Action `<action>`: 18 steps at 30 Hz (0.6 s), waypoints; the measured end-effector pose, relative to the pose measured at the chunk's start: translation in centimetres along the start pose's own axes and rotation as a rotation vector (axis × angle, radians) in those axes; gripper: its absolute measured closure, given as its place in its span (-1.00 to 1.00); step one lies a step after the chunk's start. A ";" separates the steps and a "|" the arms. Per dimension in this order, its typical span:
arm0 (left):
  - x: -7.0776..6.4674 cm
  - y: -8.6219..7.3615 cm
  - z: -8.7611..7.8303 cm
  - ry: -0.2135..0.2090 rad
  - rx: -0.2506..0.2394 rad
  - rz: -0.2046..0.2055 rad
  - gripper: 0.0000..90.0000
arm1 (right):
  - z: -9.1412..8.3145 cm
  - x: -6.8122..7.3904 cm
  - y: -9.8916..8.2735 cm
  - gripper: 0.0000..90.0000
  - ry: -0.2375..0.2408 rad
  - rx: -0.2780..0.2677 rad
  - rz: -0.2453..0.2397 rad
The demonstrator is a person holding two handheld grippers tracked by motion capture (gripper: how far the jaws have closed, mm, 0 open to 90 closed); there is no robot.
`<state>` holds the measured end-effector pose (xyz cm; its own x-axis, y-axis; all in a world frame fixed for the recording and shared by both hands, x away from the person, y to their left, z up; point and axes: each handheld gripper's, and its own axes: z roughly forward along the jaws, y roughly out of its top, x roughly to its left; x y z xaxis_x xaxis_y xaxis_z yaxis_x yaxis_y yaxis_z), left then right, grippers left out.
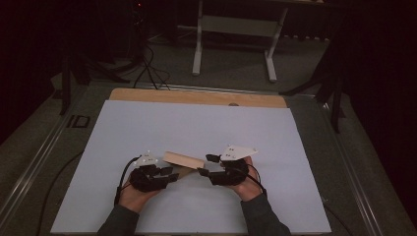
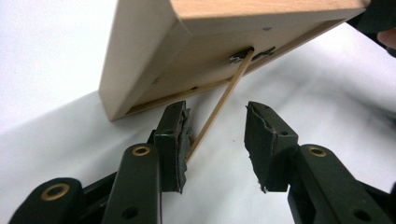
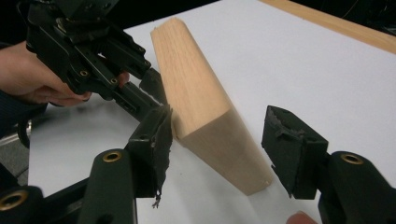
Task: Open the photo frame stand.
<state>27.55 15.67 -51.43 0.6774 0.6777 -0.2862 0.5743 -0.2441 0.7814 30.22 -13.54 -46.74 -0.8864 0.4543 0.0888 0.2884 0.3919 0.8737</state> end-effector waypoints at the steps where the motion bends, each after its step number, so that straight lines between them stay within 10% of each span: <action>1: 0.0 0.0 -0.2 0.007 -0.007 0.002 0.31 | -0.1 0.0 0.1 -0.07 0.000 -0.005 0.001; 18: -0.8 0.0 -1.6 0.073 -0.074 0.073 0.29 | -1.6 -0.6 0.6 -0.06 -0.052 -0.074 0.021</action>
<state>26.33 16.23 -50.30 0.6793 0.7095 -0.1874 0.4868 -0.2446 0.8386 30.32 -14.86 -45.52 -0.8596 0.5040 0.0844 0.2776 0.3219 0.9051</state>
